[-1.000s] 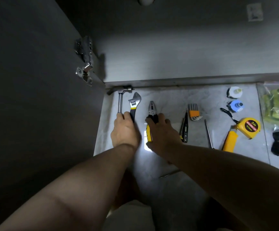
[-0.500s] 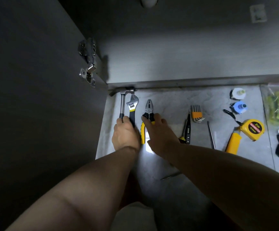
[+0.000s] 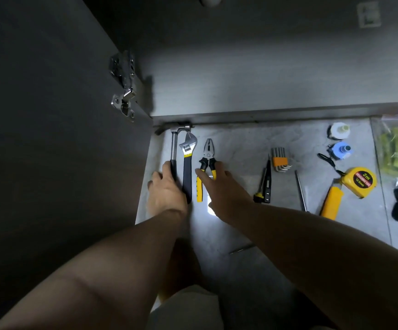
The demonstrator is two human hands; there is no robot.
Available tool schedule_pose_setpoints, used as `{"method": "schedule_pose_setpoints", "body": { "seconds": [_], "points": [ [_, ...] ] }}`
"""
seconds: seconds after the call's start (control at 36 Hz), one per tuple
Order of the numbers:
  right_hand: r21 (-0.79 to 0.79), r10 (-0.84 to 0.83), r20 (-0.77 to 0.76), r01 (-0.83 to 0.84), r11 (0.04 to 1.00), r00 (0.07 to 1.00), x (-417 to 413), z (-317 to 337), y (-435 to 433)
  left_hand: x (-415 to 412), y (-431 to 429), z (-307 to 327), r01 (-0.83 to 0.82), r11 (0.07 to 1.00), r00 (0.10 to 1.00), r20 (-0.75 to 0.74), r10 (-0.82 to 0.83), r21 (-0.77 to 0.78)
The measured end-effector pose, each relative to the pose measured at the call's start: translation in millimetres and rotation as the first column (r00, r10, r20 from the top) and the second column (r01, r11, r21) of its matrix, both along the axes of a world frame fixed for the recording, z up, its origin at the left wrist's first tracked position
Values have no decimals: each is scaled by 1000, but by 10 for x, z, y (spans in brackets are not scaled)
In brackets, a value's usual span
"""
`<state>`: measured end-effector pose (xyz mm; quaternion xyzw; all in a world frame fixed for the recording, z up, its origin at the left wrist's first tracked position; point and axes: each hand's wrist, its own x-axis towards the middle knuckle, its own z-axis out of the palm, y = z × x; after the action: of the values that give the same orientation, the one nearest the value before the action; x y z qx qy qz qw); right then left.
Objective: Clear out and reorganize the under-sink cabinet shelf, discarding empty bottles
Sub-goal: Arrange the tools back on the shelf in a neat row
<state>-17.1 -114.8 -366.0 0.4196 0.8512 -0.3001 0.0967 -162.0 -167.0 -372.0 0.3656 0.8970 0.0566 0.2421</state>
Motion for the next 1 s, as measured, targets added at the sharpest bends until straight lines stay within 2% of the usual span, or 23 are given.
{"method": "schedule_pose_setpoints", "body": {
  "seconds": [0.14,0.22,0.28,0.33,0.39,0.44,0.5,0.56,0.61,0.72,0.78,0.89,1.0],
  "points": [
    [-55,44,-13,-45,997,999,1,57,50,3,4,7,-13,1000,1000,-19,13,-11],
    [-82,77,-19,-79,994,997,57,138,121,94,10,58,4,1000,983,-182,-4,4],
    [-54,126,-19,-127,990,992,148,215,207,168,34,81,122,991,949,-300,-98,63],
    [-67,184,0,-184,981,983,331,297,344,261,86,99,323,937,905,-333,-265,134],
    [-116,247,46,-240,964,968,612,390,511,389,166,120,502,844,854,-261,-450,190],
    [-128,277,122,-262,957,953,968,455,665,562,232,145,597,770,799,-88,-594,224],
    [-157,242,241,-208,965,940,1348,502,764,771,243,158,645,731,731,98,-675,223],
    [-187,182,345,-123,975,921,1710,505,776,981,204,144,668,720,691,201,-694,188],
    [-201,99,380,-22,979,920,2012,456,706,1162,133,123,655,742,696,265,-667,146],
    [-208,-77,277,139,968,958,2366,339,390,1421,-22,95,546,836,765,368,-528,64],
    [-134,-69,163,91,987,984,2386,299,226,1482,-76,70,512,857,792,350,-500,64],
    [-26,106,33,-105,994,994,2219,278,27,1516,-113,19,465,874,795,367,-483,143],
    [-15,302,66,-301,953,951,1985,197,-83,1493,-111,31,372,907,812,404,-421,198]
  ]
}}
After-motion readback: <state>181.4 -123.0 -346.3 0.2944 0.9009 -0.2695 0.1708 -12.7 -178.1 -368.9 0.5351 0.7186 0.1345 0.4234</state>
